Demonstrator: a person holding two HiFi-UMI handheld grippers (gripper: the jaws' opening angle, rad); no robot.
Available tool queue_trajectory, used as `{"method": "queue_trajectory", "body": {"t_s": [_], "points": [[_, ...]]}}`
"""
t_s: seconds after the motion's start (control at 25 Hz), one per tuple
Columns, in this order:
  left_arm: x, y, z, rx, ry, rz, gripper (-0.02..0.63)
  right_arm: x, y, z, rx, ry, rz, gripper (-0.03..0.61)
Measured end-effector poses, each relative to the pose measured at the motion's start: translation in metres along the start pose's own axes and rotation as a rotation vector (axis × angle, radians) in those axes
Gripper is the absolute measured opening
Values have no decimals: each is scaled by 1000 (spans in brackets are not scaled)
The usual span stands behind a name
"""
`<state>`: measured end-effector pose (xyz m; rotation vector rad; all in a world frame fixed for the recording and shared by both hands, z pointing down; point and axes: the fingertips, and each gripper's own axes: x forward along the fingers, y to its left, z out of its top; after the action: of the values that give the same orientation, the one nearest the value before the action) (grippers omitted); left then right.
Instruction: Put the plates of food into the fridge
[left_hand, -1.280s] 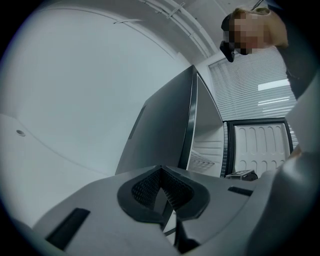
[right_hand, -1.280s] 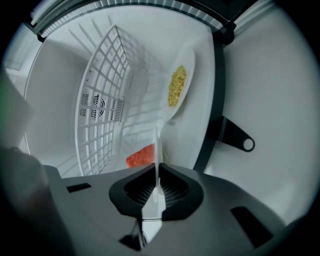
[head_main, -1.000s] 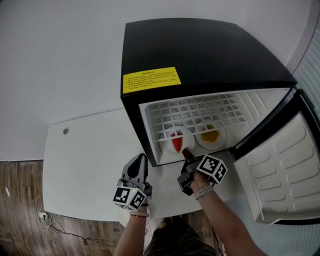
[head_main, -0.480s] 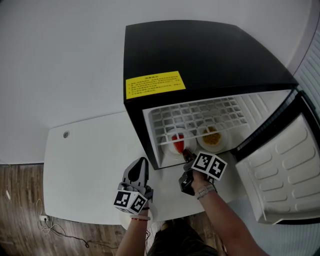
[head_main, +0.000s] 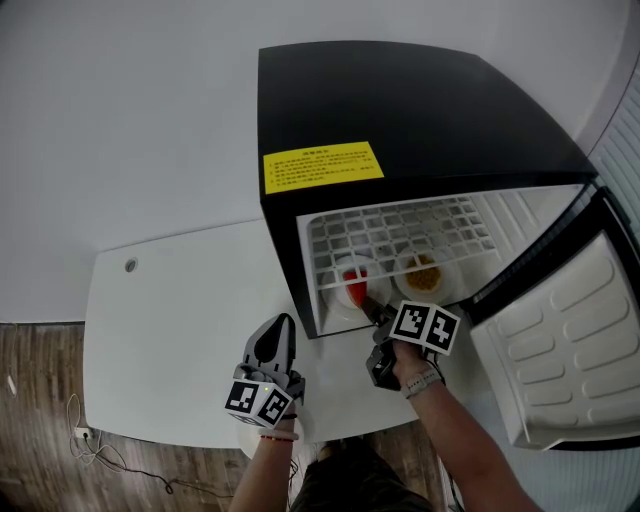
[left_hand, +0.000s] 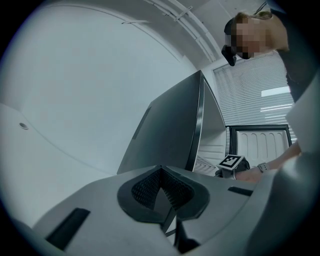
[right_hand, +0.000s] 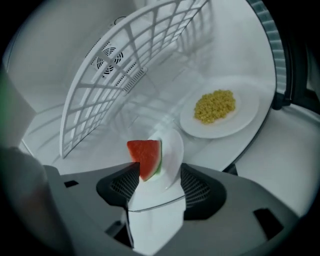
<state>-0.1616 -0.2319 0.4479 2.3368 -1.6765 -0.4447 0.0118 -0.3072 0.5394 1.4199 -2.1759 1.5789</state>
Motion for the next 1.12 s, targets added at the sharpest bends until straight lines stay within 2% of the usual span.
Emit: {"method": "queue_trajectory", "body": {"t_s": [0.24,0.44,0.6,0.8,0.96,1.04,1.12], "points": [[-2,1,-2,-6,4,2,6,-5,-4,9,-181,-83,-72,235],[-5,-1,0,-10,6,8,6,-15,-11,10,-217,-128,-80,235],[-8,-2,4,-3,-6,-1,6,-32,-1,7,-285,-192,-12,235],[-10,-10,12,-8,-28,-16,6,-53,18,-6,-380,-212,58,228],[-16,-23,20,-16,-33,-43,6,-76,26,-17,-399,-234,67,65],[-21,-28,22,-20,-35,-57,6,-88,31,-25,-398,-238,81,27],[-28,-35,28,-23,-33,-66,6,-98,36,-34,-406,-243,93,15]]}}
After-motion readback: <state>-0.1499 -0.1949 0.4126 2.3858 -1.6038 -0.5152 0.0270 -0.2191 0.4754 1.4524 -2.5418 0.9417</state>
